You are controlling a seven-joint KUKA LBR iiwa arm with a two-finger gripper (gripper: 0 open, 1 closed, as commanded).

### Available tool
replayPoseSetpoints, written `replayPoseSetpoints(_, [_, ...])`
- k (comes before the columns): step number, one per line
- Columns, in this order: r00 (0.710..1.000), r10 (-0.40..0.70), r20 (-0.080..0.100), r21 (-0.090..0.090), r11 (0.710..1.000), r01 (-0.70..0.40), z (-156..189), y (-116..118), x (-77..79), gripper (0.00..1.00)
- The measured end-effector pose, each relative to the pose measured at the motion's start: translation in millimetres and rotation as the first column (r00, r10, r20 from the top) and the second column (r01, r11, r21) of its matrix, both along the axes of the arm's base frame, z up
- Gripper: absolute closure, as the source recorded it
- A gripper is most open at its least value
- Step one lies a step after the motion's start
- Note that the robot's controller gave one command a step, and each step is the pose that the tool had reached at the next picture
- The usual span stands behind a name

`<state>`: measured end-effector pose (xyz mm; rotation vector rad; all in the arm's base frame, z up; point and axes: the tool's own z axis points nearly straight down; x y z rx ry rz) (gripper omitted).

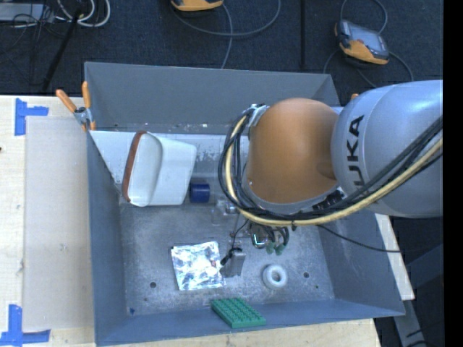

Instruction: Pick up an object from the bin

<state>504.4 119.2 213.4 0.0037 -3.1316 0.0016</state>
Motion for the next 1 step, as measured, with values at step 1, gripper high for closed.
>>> replayPoseSetpoints(1, [0.89, 0.456, 0.004, 0.003, 0.89, -0.456, -129.2, -11.4, -3.9, 0.0])
